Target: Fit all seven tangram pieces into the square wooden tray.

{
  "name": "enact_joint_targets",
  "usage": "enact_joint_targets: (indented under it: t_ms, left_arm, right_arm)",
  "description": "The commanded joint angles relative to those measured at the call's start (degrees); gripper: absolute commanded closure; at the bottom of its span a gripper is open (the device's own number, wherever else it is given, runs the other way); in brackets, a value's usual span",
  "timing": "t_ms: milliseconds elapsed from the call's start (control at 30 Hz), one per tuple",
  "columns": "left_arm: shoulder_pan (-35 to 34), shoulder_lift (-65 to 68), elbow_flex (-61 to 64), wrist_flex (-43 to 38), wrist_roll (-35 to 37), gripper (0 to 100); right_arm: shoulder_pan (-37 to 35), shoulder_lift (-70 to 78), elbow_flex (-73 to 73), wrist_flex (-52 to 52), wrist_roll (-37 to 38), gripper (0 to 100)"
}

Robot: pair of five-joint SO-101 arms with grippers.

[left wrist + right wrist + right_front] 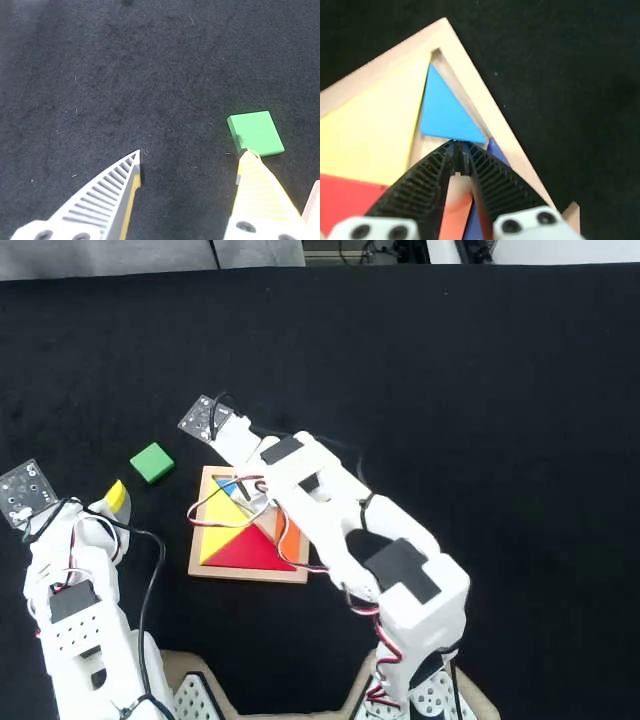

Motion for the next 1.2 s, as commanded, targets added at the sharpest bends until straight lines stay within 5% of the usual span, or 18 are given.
enact_joint_targets:
  t_ms: [0, 833, 1167]
  left_arm:
    - [0.5, -0.7, -2.7, -0.8, 0.4, 70]
    - [0.0, -0.7, -2.9, -0.6, 0.7, 70]
    - [0.0, -0.7, -2.9, -0.6, 0.7, 70]
  right_arm:
    - [-0.8, 1.6, -5.7, -0.3, -0.2, 98.8]
    - [-9.9, 2.8, -7.0, 8.9, 4.5, 98.8]
    - [3.1, -8.2, -4.4, 8.8, 2.5, 98.8]
